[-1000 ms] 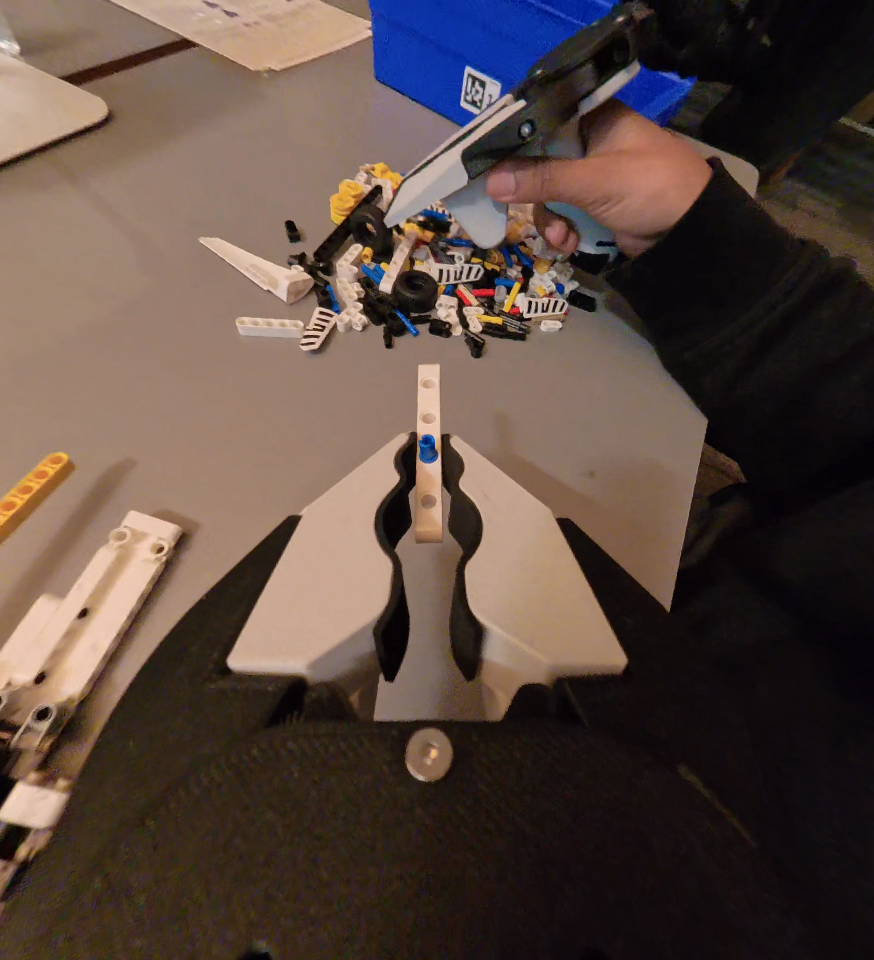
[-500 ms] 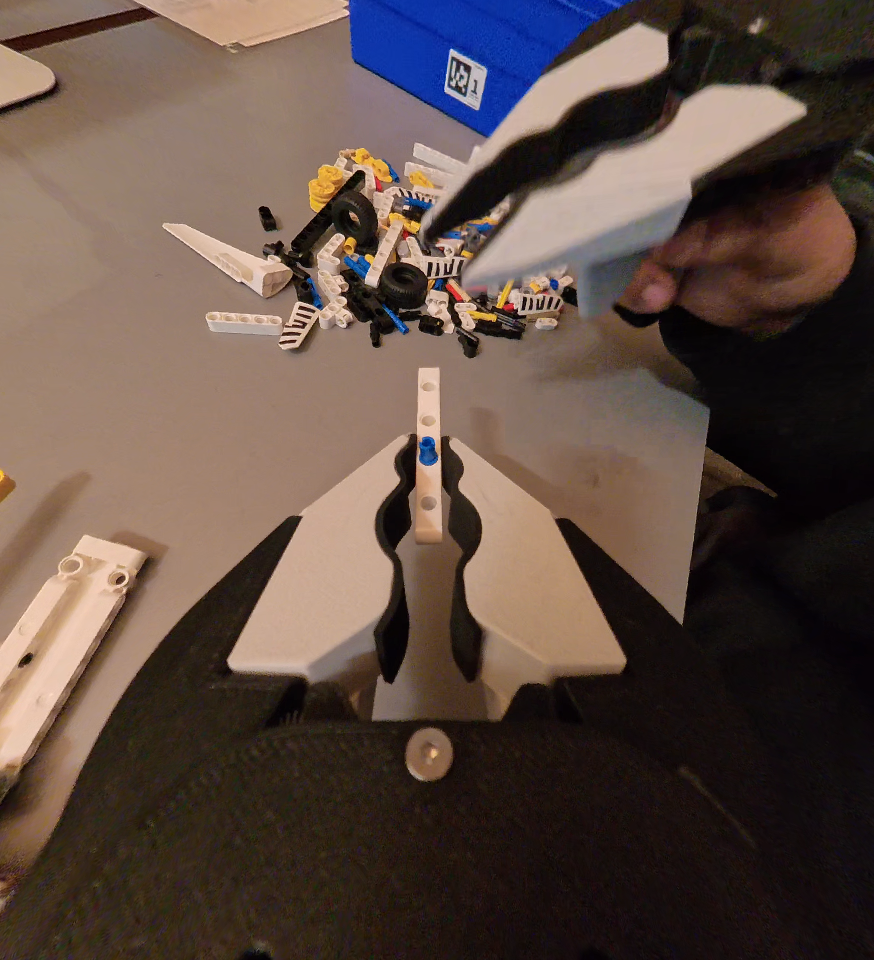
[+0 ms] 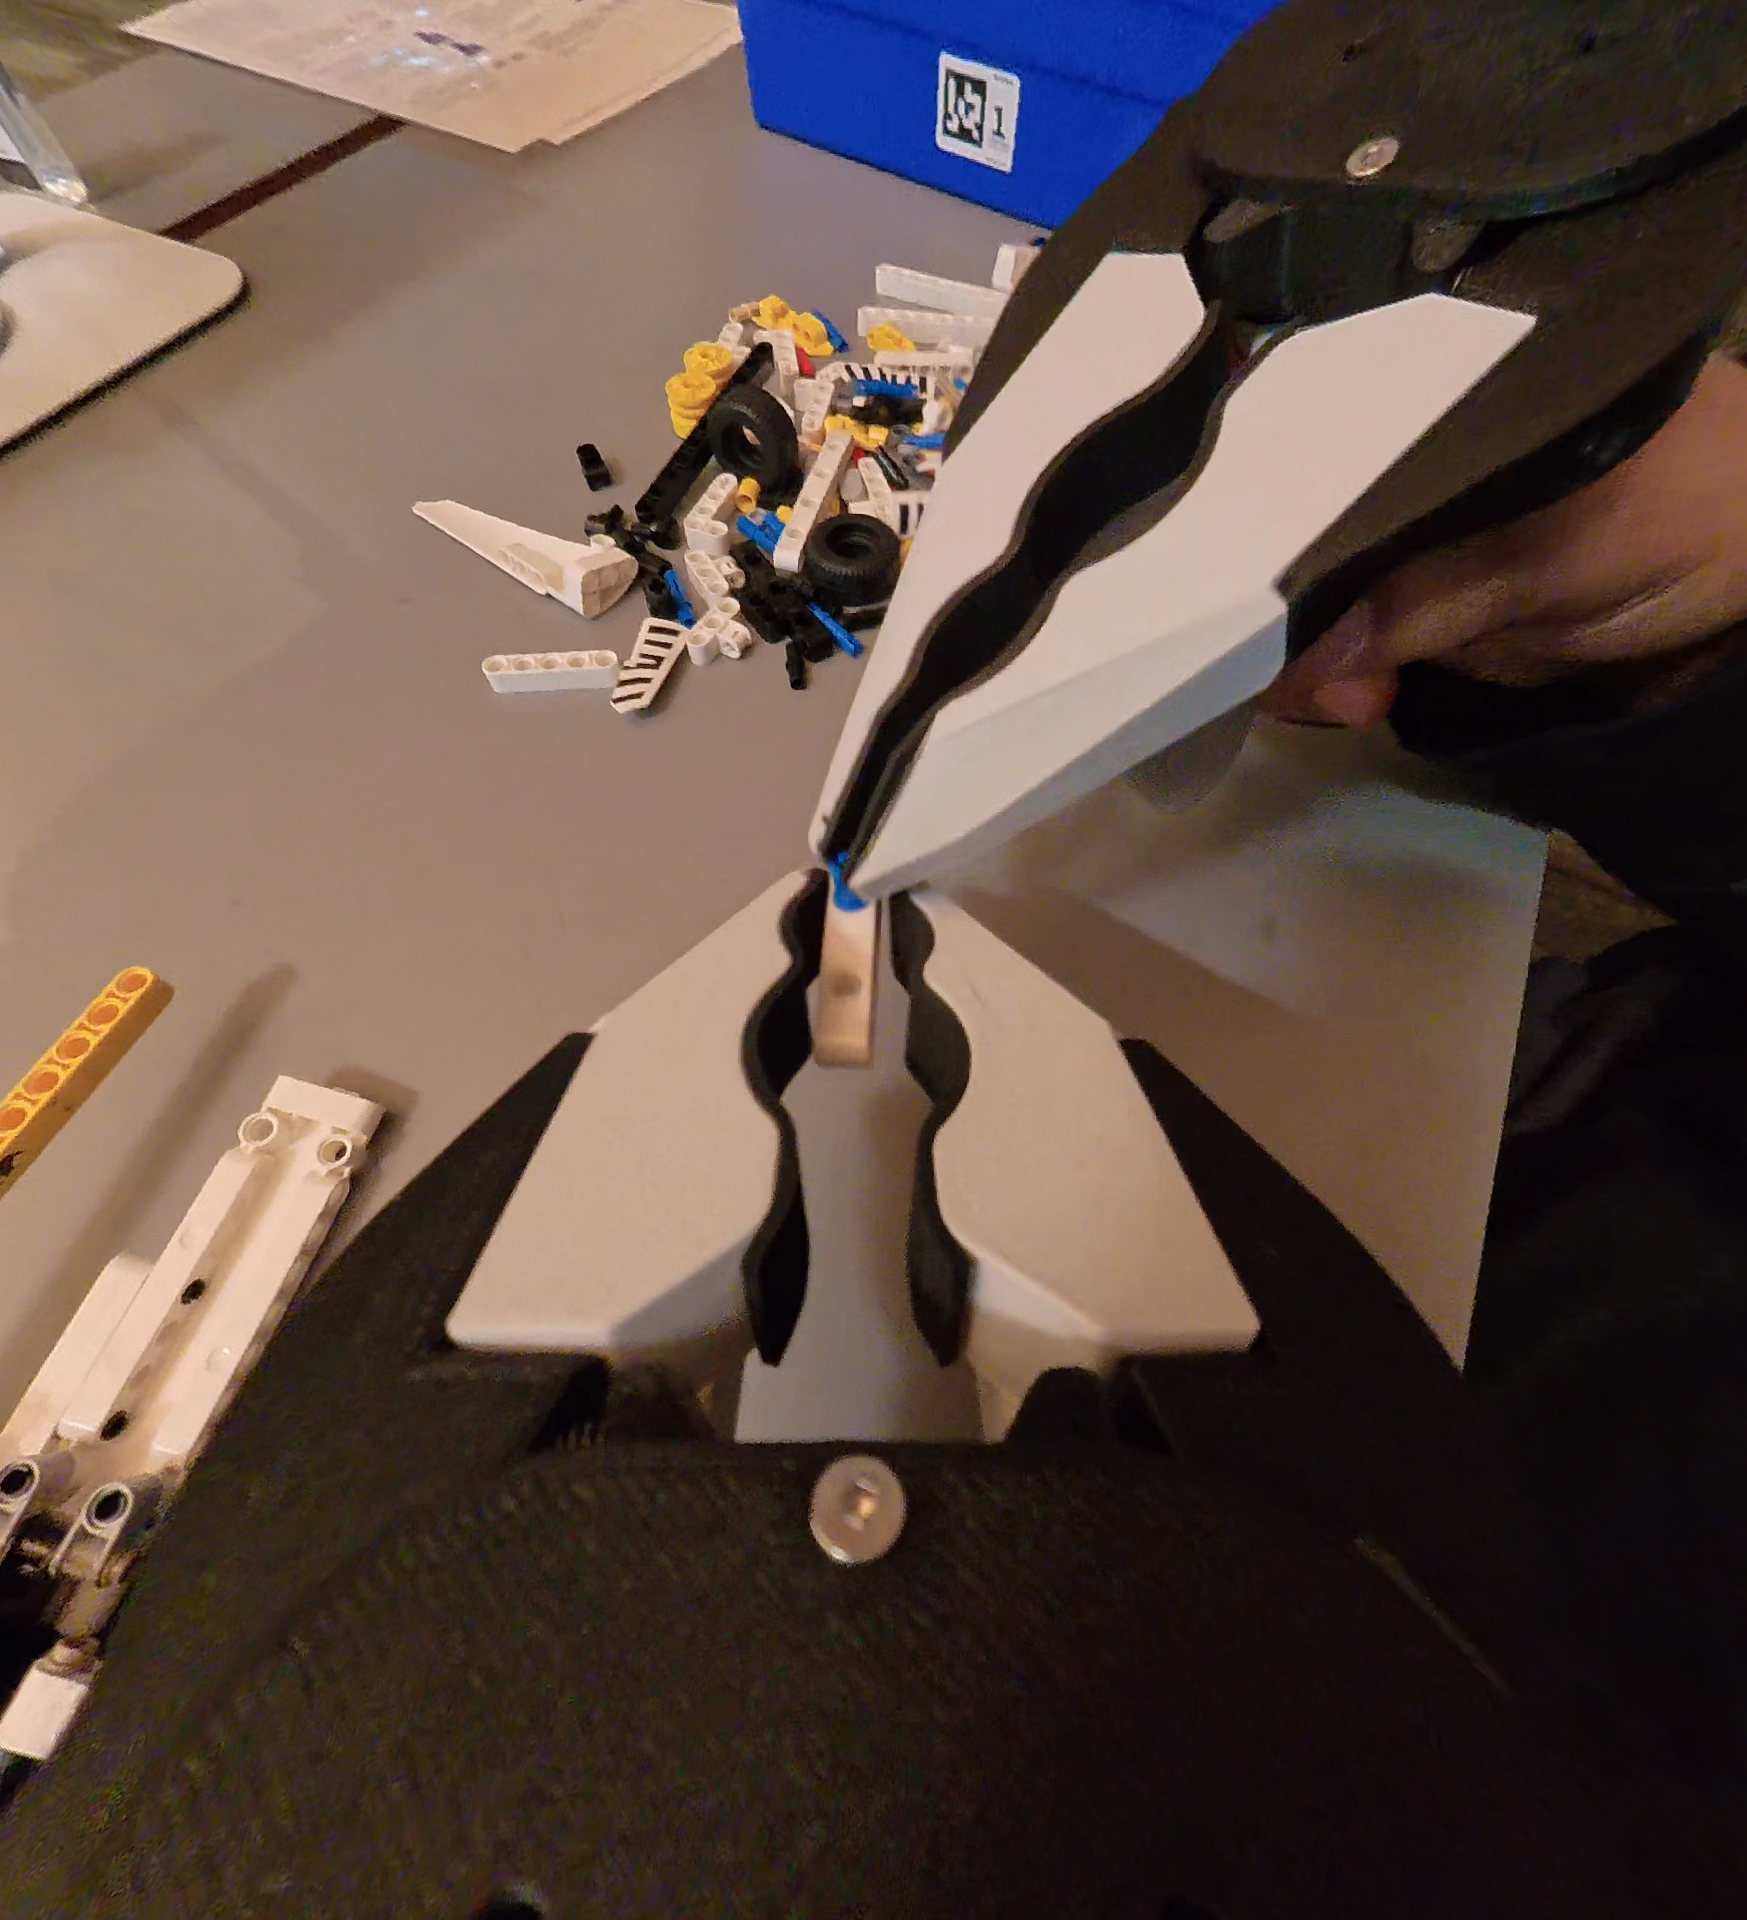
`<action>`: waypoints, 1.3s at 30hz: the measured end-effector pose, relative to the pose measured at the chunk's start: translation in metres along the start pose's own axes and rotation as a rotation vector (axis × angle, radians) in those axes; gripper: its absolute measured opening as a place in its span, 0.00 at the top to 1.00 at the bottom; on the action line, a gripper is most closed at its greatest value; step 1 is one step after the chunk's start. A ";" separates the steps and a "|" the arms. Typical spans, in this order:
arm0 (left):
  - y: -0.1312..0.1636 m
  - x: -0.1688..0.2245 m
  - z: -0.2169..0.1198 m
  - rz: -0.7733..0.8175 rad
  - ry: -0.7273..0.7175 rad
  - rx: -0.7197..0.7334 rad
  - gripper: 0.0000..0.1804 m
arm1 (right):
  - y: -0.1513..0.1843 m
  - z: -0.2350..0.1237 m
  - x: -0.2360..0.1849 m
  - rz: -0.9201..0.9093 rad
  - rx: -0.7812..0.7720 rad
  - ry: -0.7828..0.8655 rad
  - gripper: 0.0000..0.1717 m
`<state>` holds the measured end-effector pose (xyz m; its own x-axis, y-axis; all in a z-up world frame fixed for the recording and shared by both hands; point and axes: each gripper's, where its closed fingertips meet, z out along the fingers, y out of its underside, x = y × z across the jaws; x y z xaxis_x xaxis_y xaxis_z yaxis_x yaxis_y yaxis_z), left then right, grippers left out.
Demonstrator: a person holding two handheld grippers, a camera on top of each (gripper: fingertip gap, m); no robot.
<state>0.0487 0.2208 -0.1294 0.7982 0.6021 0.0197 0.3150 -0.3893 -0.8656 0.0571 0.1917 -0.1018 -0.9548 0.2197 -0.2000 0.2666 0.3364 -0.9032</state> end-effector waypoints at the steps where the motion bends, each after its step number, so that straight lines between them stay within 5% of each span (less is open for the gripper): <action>1: -0.002 -0.002 0.000 -0.006 -0.010 0.012 0.89 | -0.004 -0.002 0.002 0.023 0.035 0.001 0.99; 4: -0.007 -0.003 -0.003 -0.010 -0.013 0.051 0.92 | -0.017 -0.014 0.007 0.107 0.146 -0.028 0.99; 15: -0.021 -0.004 -0.012 -0.064 0.017 0.147 0.97 | -0.011 -0.010 0.014 0.179 0.175 -0.045 0.93; 21: -0.023 -0.002 -0.012 -0.098 0.042 0.177 0.96 | -0.011 -0.010 0.015 0.180 0.191 -0.058 0.99; 26: -0.038 -0.005 -0.018 0.104 -0.097 0.133 0.95 | -0.032 -0.021 0.014 0.247 0.356 -0.100 0.99; 33: -0.051 0.006 -0.018 -0.009 0.017 0.126 0.95 | -0.049 -0.039 0.014 0.251 0.480 -0.065 1.00; 35: -0.010 0.024 0.000 0.022 0.083 -0.085 0.95 | -0.079 -0.080 0.022 0.307 0.746 -0.071 1.00; 37: 0.008 0.037 0.015 -0.043 0.118 -0.068 0.95 | -0.104 -0.156 0.038 0.332 1.007 -0.075 1.00; 39: -0.001 0.035 0.013 -0.103 0.110 0.014 0.96 | -0.104 -0.172 0.050 0.204 0.873 0.149 1.00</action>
<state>0.0697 0.2517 -0.1345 0.8137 0.5580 0.1629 0.3917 -0.3192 -0.8629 0.0041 0.3252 0.0470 -0.8572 0.3352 -0.3909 0.1765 -0.5219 -0.8346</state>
